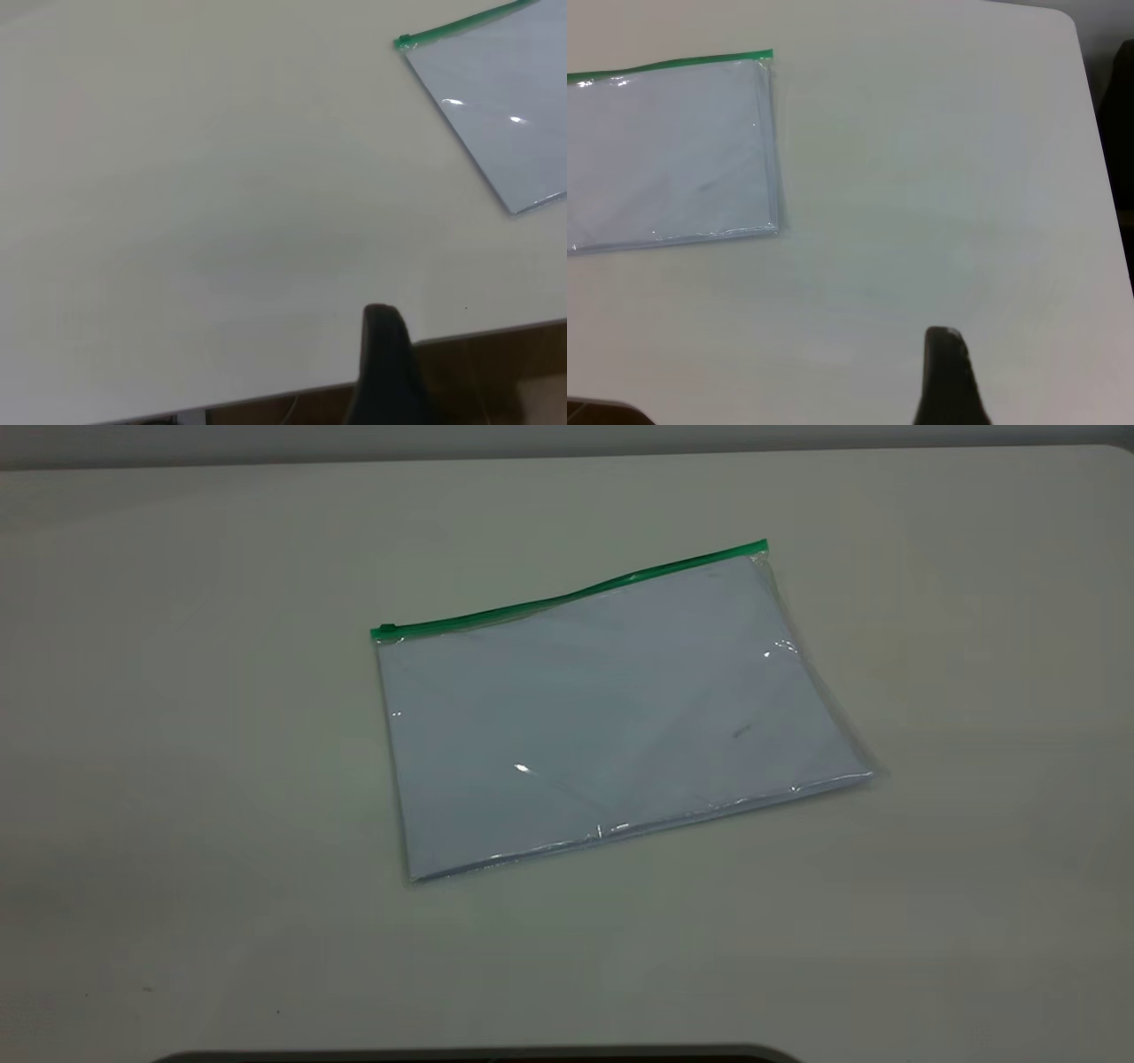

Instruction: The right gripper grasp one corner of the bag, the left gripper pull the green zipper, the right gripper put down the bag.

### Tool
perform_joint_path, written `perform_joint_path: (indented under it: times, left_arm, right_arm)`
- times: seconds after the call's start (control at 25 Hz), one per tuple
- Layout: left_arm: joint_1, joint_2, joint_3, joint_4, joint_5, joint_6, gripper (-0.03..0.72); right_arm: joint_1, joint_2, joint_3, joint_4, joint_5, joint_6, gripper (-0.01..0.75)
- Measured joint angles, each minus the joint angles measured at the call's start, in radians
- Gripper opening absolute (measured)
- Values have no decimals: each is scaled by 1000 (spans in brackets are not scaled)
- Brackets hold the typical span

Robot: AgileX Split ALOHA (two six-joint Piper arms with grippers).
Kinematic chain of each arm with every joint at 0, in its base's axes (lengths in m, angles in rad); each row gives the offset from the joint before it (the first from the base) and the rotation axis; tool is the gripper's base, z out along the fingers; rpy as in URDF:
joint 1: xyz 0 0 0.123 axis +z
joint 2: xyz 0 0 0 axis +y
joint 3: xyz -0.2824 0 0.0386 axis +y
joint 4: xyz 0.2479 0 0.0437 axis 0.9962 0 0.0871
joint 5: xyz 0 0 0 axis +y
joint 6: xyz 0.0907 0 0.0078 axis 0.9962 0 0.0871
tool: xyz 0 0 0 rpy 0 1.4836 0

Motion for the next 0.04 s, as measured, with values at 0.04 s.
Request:
perform_joint_path:
  times: [0.04]
  left_arm:
    - [0,0,0,0,0,0,565]
  right_arm:
    - [0,0,0,0,0,0,544]
